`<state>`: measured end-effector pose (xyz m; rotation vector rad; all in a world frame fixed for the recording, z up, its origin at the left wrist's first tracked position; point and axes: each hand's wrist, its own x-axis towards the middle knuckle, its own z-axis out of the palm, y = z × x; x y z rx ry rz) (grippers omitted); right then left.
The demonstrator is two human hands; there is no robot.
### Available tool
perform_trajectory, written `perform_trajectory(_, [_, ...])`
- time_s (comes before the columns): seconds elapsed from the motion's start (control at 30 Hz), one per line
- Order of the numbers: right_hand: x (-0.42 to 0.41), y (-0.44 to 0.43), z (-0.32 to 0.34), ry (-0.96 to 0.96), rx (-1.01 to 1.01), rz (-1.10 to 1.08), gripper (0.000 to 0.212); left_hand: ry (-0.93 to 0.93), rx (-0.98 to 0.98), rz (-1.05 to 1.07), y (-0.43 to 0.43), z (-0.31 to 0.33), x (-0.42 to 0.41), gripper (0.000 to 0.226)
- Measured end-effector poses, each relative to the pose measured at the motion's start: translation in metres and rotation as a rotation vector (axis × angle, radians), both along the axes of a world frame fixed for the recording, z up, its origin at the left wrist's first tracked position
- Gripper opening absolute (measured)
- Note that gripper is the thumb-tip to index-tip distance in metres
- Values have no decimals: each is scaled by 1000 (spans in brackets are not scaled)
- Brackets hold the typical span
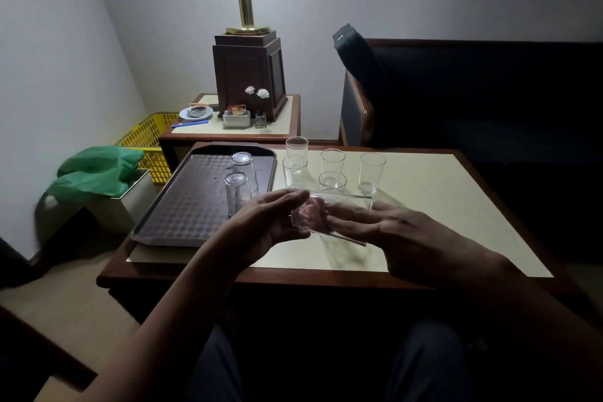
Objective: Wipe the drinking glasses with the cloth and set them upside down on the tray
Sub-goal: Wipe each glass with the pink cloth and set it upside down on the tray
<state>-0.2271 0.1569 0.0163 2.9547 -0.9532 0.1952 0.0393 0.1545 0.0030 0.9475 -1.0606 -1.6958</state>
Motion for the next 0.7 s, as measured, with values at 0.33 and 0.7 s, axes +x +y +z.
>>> perform_trajectory(0.33, [5,17,4,-867,1351,-38,74,-180,-494,-113,9,-3,12,52])
perform_trajectory(0.7, [24,2,-26,-562,176,85,79,-82,-38,-68,5,1,-2,49])
